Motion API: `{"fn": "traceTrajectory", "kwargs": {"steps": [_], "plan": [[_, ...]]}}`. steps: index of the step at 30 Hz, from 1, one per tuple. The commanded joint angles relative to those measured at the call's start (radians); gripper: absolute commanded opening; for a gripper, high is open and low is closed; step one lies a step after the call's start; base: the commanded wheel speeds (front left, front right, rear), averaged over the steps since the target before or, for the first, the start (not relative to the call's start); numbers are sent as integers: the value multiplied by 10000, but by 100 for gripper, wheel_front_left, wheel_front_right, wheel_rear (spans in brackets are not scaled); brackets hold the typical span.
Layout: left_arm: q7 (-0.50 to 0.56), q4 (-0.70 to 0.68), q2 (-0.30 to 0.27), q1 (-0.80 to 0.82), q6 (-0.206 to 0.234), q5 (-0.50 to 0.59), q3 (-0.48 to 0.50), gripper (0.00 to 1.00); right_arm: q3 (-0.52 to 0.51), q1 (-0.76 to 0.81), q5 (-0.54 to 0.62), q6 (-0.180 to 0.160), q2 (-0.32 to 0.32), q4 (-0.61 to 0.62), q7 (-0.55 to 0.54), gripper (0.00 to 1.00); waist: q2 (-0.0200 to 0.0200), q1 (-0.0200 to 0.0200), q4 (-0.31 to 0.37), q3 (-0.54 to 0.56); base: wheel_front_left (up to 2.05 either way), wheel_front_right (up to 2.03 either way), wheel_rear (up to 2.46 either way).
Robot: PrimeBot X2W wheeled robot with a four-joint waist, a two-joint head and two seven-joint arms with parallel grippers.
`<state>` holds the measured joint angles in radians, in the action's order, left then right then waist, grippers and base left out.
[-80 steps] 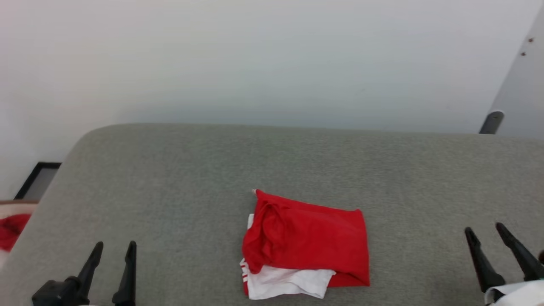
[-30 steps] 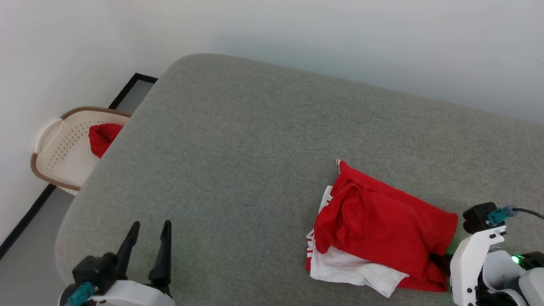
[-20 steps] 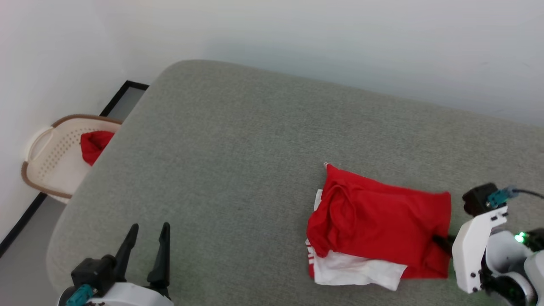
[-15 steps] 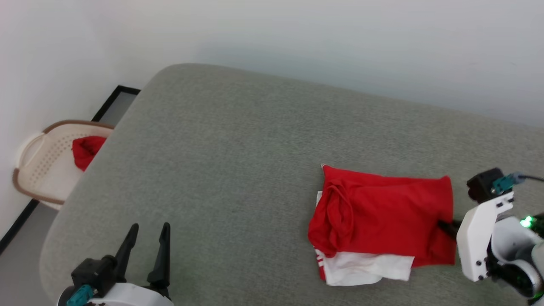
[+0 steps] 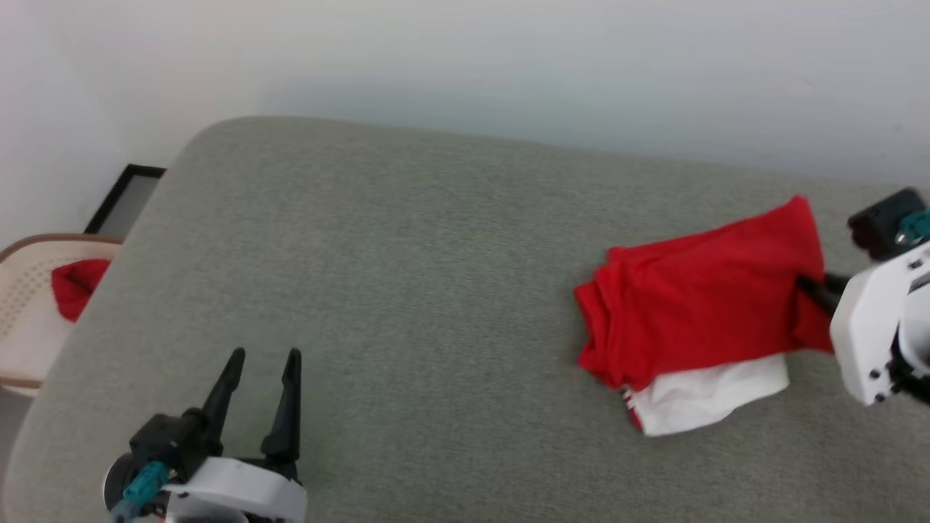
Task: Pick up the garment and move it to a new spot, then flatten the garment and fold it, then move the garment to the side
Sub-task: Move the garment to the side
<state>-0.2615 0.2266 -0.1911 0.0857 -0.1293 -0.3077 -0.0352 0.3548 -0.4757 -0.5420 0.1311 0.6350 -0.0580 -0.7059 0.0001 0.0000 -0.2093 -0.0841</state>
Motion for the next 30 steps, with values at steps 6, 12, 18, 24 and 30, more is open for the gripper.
{"fn": "traceTrajectory", "kwargs": {"steps": [6,12,18,24,30], "plan": [[-36,-179,18,543,-15,120,-82,100,-2,-697,-58,-7,521,6,3,0,-1,0,755,-523,0,0,0],[-36,-381,-45,977,-15,199,-46,100,208,-1267,-332,-9,1147,-135,462,0,-1,0,1299,-1069,0,0,0],[-36,-595,-177,1417,-15,324,15,100,577,-1923,-520,-9,1905,-557,1244,0,-1,0,1872,-1687,0,0,0],[-36,-753,-315,1836,-15,446,19,100,913,-2549,-628,-9,2508,-1003,2058,0,-1,0,2379,-2280,0,0,0],[-36,-787,-477,2307,-15,462,-124,100,1323,-3144,-585,-9,3055,-1783,2957,0,-1,0,2701,-2836,0,0,0]]}}
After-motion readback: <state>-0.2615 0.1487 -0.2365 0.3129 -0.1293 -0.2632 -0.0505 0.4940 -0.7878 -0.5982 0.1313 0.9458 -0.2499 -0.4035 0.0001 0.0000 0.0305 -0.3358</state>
